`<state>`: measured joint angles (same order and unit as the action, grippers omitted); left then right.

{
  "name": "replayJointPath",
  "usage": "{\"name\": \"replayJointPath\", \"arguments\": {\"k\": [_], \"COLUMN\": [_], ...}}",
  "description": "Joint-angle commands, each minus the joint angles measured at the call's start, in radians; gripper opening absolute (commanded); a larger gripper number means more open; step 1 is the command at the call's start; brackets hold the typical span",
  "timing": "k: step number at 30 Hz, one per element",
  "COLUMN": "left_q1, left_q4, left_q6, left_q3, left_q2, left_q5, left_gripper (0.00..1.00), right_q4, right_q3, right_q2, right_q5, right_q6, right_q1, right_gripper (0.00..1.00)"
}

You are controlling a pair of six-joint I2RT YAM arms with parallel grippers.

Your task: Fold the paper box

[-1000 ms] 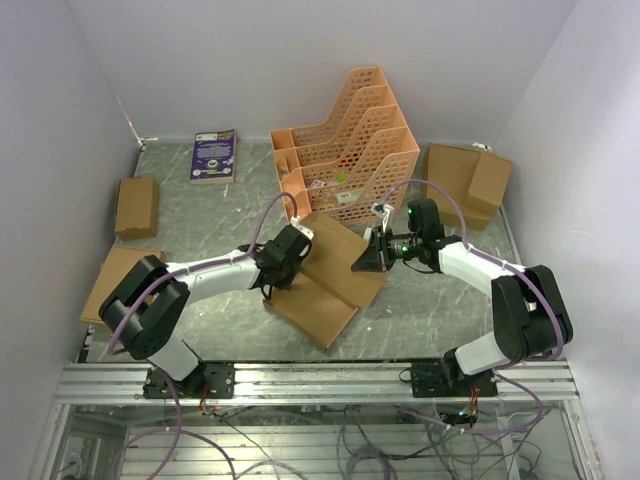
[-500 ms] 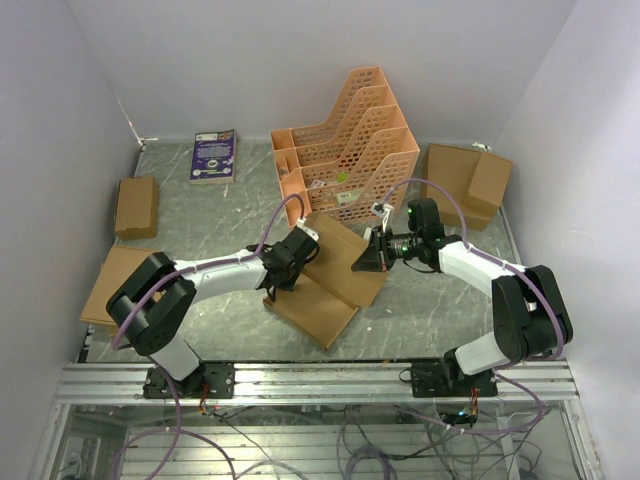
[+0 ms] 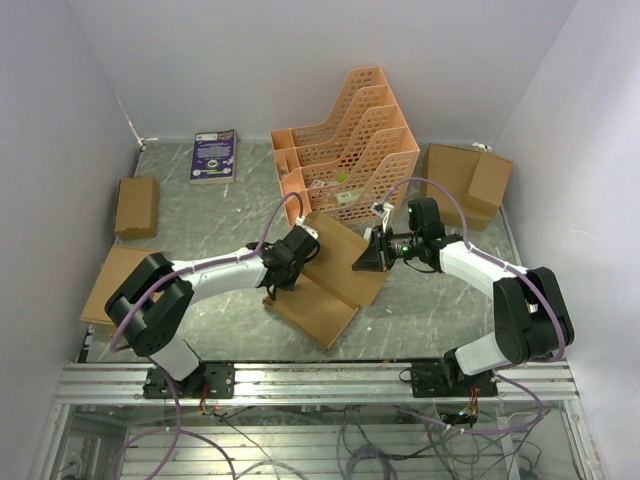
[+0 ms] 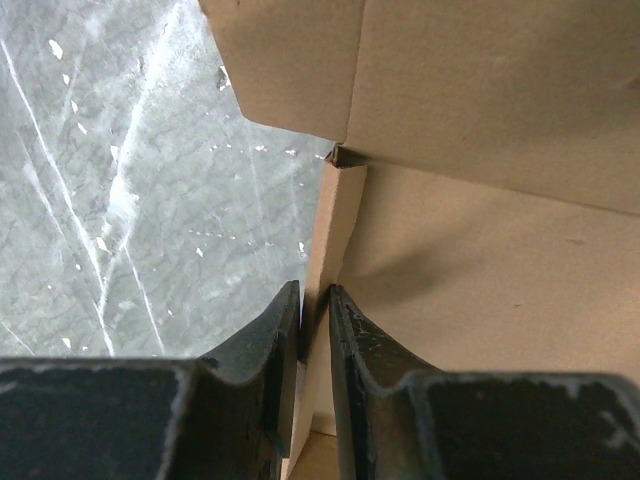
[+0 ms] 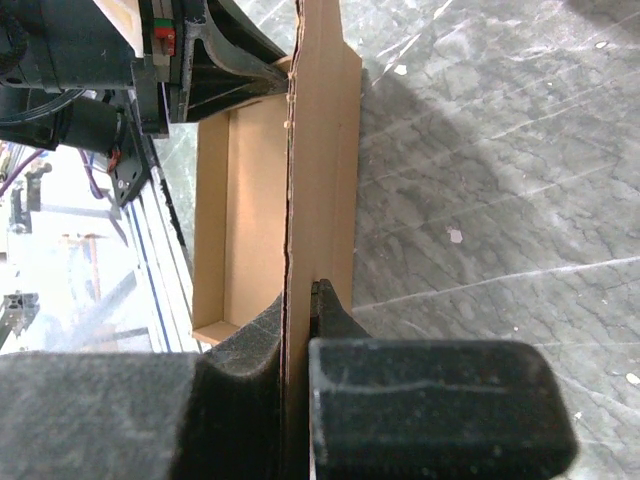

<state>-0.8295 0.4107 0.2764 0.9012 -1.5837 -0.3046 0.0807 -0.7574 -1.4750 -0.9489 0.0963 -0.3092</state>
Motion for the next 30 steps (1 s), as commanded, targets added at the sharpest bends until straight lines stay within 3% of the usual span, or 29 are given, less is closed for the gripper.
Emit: {"name": "replayJointPath", "arguments": {"k": [1, 4, 8, 14, 23, 27, 30], "left_q1": [-0.013, -0.013, -0.018, -0.070, -0.097, -0.104, -0.127], "left_q4": [0.012, 0.015, 0.026, 0.085, 0.061, 0.057, 0.071], "left_q6": [0.047, 0.070, 0.094, 0.098, 0.031, 0.023, 0.016], "left_q3": [0.018, 0.002, 0.001, 0.052, 0.038, 0.033, 0.047], "left_q2": [0.014, 0.009, -0.014, -0.075, -0.069, -0.086, -0.109], "left_q5": [0.043, 0.040, -0.004, -0.156, -0.107, -0.077, -0.113], "left_gripper": [0.27, 0.24, 0.07, 0.07, 0.18, 0.17, 0.08], "right_q4": [0.002, -0.002, 0.010, 0.071, 0.105, 0.097, 0.100], "right_q3": [-0.027, -0.031, -0.052, -0.136, -0.203, -0.196, -0.194], "right_q2": [0.028, 0.035, 0.034, 0.047, 0.024, 0.026, 0.024], "right_q5": [0.011, 0.013, 0.010, 0.037, 0.025, 0.018, 0.015], "right_q6": [-0.030, -0.029, -0.037, -0.090, -0.112, -0.108, -0.112], "right_q1": [-0.010, -0.011, -0.011, -0.013, -0.012, -0.013, -0.012], "right_gripper": [0.00, 0.00, 0.00, 0.00, 0.00, 0.00, 0.00]}}
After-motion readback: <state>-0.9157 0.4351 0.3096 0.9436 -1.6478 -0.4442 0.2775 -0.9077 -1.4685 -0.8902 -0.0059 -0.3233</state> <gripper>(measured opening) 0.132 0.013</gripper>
